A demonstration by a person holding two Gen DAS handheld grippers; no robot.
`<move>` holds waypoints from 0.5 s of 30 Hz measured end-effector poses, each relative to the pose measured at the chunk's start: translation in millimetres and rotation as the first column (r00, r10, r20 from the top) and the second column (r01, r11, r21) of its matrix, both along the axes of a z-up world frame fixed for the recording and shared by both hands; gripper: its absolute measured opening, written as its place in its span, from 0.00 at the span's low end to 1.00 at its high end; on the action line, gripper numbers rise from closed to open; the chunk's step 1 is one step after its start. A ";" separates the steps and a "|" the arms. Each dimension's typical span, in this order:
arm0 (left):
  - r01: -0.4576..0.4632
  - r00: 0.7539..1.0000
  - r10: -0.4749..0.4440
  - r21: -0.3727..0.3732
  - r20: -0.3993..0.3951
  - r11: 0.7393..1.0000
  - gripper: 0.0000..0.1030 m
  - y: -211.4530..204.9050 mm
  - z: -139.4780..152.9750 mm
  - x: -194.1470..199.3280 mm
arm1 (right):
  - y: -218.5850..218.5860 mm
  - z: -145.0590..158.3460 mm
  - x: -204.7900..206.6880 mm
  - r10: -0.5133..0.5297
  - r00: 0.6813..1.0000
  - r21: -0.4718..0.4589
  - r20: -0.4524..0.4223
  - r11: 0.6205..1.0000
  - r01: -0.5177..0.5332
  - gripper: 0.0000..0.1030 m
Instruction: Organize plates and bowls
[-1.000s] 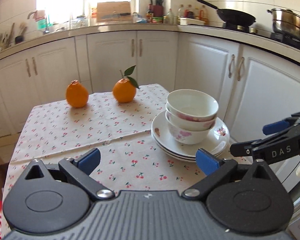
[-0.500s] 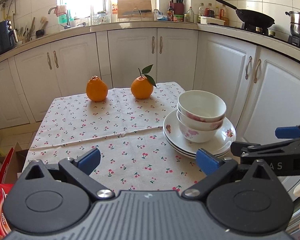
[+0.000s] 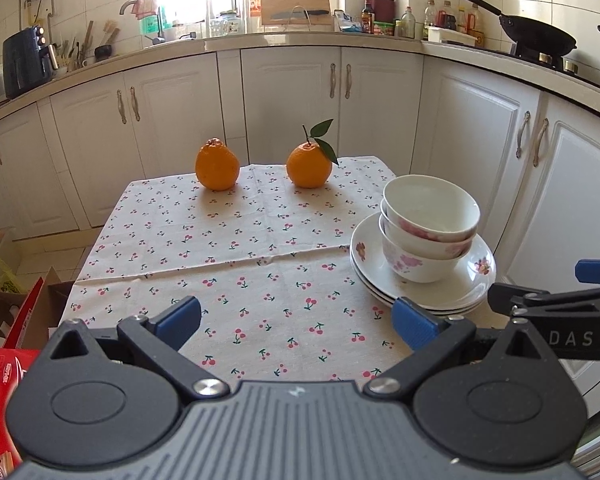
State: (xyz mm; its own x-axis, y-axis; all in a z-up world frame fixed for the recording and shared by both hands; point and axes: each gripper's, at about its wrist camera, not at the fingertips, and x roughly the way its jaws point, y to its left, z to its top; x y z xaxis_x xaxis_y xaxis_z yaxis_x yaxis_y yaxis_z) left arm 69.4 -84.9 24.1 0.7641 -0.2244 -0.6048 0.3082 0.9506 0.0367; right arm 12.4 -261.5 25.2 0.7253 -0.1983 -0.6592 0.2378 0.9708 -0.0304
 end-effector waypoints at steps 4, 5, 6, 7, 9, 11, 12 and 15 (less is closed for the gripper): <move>-0.004 1.000 0.004 -0.001 0.000 1.000 0.98 0.6 0.6 0.4 | 1.1 0.7 0.6 0.005 1.000 -0.003 0.001 1.000 -0.005 1.00; -0.005 1.000 0.005 0.000 0.000 1.000 0.98 0.3 0.5 0.0 | 0.9 0.7 0.7 0.004 1.000 -0.003 0.001 1.000 -0.004 1.00; -0.003 1.000 0.003 0.001 0.001 1.000 0.98 -0.2 0.5 0.1 | 0.7 0.6 0.8 0.004 1.000 -0.002 0.001 1.000 -0.004 1.00; -0.003 1.000 0.003 0.001 0.001 1.000 0.98 -0.4 0.5 -0.1 | 0.7 0.5 0.7 0.003 1.000 -0.002 0.002 1.000 -0.003 1.00; -0.005 1.000 0.005 -0.001 0.005 1.000 0.98 -0.5 0.7 -0.8 | 1.1 0.1 0.9 0.003 1.000 -0.003 0.000 1.000 -0.003 1.00; -0.009 1.000 0.009 0.004 0.009 1.000 0.98 -0.6 1.2 -0.2 | 1.4 0.2 1.0 0.003 1.000 -0.006 0.001 1.000 -0.003 1.00; -0.010 1.000 0.010 0.005 0.011 1.000 0.98 -0.7 1.3 -0.2 | 1.4 0.4 1.0 0.003 1.000 -0.005 0.002 1.000 -0.003 1.00; -0.011 1.000 0.011 0.002 0.010 1.000 0.98 -0.5 1.9 -0.4 | 1.3 1.0 0.9 0.004 1.000 -0.005 0.004 1.000 -0.004 1.00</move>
State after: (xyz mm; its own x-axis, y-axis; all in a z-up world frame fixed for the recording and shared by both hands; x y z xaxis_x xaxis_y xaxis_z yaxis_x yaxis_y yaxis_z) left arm 69.0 -85.3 26.0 0.7725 -0.2149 -0.5976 0.2976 0.9538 0.0417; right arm 13.2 -260.2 26.2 0.7288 -0.1993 -0.6550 0.2345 0.9715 -0.0347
